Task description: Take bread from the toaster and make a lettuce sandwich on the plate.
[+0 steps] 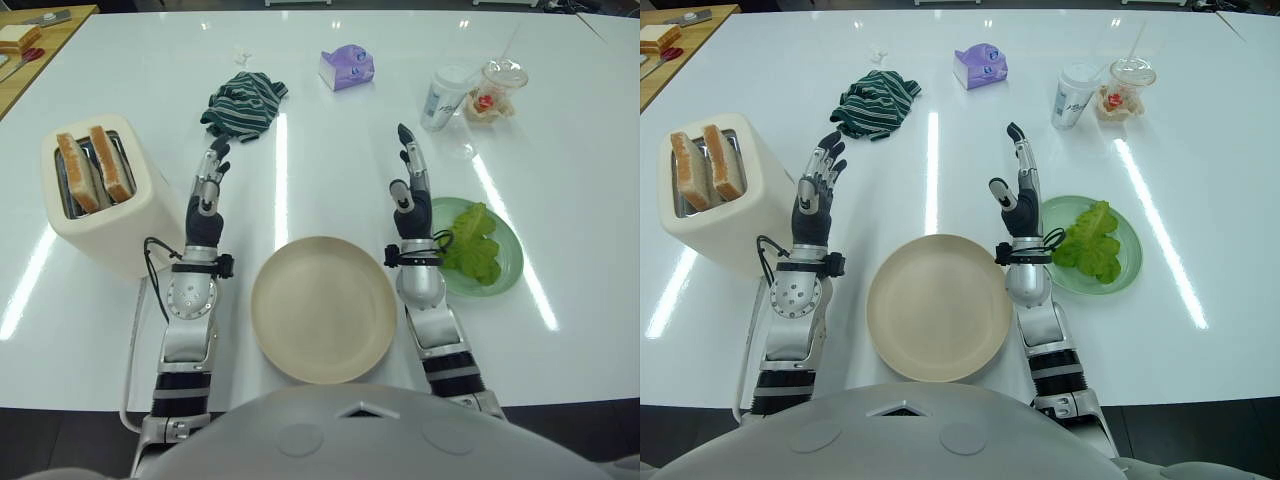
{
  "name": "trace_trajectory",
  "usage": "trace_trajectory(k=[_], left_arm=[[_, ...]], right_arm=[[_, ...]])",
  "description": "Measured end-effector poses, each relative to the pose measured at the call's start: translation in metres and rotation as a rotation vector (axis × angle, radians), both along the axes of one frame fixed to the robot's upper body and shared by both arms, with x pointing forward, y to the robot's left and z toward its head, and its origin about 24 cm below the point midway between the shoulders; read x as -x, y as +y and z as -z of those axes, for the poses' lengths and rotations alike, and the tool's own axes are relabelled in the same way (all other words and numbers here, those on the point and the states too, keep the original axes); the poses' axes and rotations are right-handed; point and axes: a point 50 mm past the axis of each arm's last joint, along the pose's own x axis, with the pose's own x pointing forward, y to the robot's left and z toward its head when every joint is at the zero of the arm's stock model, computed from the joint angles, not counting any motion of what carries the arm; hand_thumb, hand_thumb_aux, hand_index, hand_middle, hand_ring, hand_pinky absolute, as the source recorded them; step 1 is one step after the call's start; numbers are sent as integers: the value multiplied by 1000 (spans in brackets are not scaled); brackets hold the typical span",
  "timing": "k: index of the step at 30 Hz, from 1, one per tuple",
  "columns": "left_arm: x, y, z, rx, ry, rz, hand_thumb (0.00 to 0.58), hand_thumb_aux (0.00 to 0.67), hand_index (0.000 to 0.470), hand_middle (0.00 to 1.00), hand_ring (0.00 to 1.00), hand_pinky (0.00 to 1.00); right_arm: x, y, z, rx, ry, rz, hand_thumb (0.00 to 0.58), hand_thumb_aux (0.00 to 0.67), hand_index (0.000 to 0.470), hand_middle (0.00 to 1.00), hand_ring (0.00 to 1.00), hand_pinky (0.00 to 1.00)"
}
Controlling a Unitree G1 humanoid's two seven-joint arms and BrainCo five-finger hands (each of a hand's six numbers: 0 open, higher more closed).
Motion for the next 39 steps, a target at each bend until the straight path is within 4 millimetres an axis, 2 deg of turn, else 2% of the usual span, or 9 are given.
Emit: trace_trajectory(k=[11,13,19,20,22,26,30,35,39], left_arm=[[0,0,2,6,5,15,0,0,0,0,0,0],[2,2,-8,-1,-38,2,0,0,0,0,0,0],[19,23,-79,-163,-330,-79,0,0,0,0,0,0],[28,35,-101,-242,-412,-114,0,0,0,0,0,0],[37,54,-122,-376,-467,-178,0,0,0,0,0,0],[55,130,-166,-909,-399,-545,0,0,0,0,0,0],[62,177,-142,-1272,-85,-673,0,0,0,0,0,0],[65,196,-113,-1499,91,-662,0,0,0,0,0,0],[63,208,-88,-1531,229,-629,0,0,0,0,0,0]], right_arm=[[0,-1,-1,3,0,7,0,0,0,0,0,0],[0,-1,-1,5,-1,2,0,0,0,0,0,0],[0,1,-2,18,-6,-9,0,0,0,0,0,0],[1,2,-2,18,-7,-12,0,0,0,0,0,0],[1,2,-3,18,-11,-12,0,0,0,0,0,0],[2,2,-2,28,-13,-9,0,0,0,0,0,0],[2,6,-2,41,-16,-22,0,0,0,0,0,0],[2,7,-1,44,-11,-26,0,0,0,0,0,0],[2,6,0,45,-10,-25,0,0,0,0,0,0]])
